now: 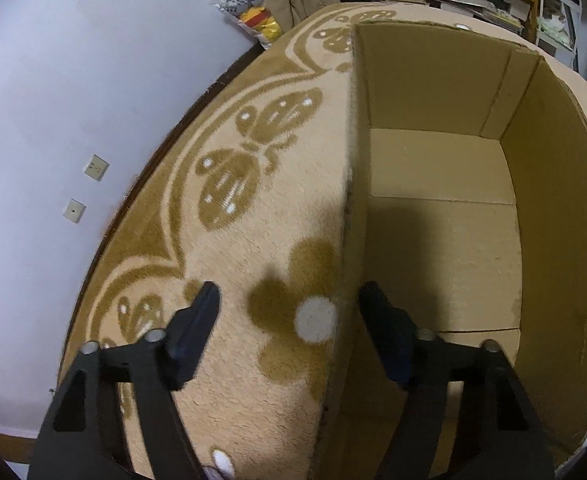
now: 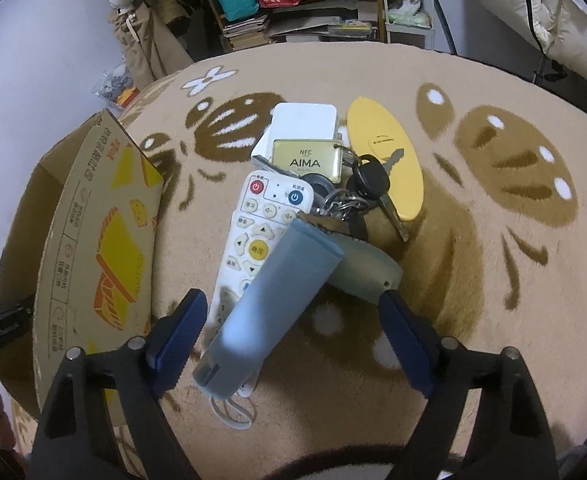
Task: Organize rigid objects
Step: 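Clamp the box wall with left tool while right tool grasps the blue handset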
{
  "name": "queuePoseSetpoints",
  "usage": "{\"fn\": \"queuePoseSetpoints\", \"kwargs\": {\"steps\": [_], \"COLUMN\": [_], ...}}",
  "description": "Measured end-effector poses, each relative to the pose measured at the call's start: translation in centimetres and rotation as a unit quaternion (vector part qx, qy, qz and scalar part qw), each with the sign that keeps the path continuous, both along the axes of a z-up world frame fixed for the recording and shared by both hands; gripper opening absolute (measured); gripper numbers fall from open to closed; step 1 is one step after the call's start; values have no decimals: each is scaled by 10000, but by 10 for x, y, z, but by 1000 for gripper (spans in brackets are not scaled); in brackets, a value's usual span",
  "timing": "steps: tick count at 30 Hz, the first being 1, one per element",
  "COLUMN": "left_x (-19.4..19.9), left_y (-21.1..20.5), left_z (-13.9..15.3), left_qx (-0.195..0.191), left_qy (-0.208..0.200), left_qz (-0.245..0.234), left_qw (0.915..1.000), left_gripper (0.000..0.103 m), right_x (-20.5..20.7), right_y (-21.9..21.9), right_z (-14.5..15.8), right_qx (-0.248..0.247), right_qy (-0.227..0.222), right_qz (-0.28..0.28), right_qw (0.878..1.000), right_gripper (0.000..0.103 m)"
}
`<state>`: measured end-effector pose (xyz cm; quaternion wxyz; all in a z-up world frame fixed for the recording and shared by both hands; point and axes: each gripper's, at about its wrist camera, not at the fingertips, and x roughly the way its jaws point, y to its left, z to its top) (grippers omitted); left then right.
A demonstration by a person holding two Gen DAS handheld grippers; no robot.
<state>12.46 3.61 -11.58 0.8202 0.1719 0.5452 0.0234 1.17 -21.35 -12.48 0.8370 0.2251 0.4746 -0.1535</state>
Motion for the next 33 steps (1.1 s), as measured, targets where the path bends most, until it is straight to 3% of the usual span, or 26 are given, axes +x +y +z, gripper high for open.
{"fn": "queuePoseSetpoints", "kwargs": {"steps": [6, 9, 15, 17, 19, 33], "left_x": [-2, -3, -6, -6, -7, -6], "left_y": [-1, -2, -9, -10, -10, -6], "left_z": [-3, -7, -9, -9, -10, -8], "left_qx": [-279, -385, -396, -393, -394, -499], "left_qy": [154, 279, 338, 357, 368, 371], "left_qz": [-31, -57, -122, -131, -122, -25], "left_qw": [9995, 9989, 9986, 9985, 9985, 9981], "left_gripper": [40, 30, 20, 19, 18, 18], "right_x": [-2, 4, 13, 14, 16, 10], "right_y": [8, 7, -2, -3, -1, 7], "right_z": [-5, -10, -15, -17, -15, -5], "right_qx": [288, 314, 369, 467, 492, 128], "right_qy": [12, 51, 19, -22, -83, -286], "right_qz": [101, 127, 33, 49, 160, 208], "right_qw": [9995, 9994, 9993, 9989, 9986, 9993], "right_gripper": [82, 72, 60, 57, 45, 30]}}
